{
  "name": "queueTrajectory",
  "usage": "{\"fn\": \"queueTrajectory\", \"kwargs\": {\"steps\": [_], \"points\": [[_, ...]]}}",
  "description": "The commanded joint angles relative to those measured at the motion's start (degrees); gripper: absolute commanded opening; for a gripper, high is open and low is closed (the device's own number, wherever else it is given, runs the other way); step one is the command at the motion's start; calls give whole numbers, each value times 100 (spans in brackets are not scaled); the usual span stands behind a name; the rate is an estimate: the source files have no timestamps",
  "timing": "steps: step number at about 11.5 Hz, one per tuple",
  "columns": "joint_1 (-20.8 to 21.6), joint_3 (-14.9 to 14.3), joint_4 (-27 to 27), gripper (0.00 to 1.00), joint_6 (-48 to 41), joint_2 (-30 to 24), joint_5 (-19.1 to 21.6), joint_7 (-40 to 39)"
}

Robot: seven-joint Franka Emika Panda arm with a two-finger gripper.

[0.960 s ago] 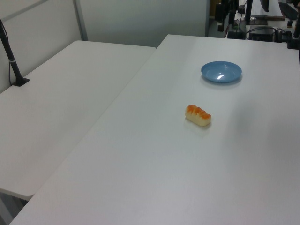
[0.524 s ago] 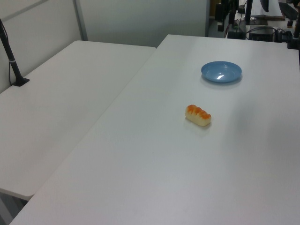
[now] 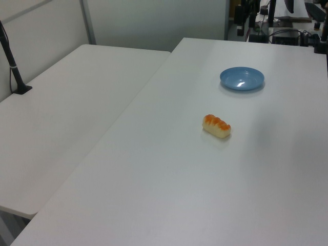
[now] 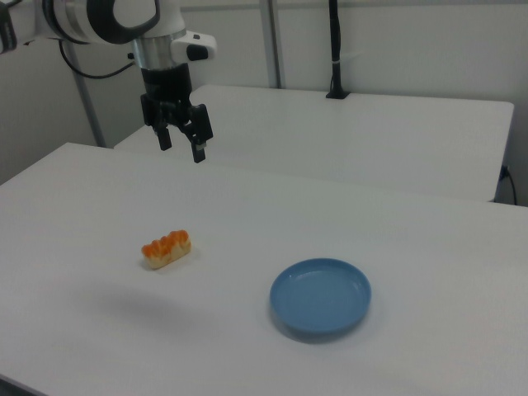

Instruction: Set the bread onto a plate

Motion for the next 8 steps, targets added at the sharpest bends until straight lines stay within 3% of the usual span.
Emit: {"fn": "queueTrajectory", "kwargs": {"steps": [1,3,6,8], "points": [[453,-19,18,100,44,234,-55,438],[734,-19,-17,100,542,446,-73,1070],[1077,-19,-87,100,642,858,-73,1161],[1227,-19,-183,100,860,1131,-38,1719]]}}
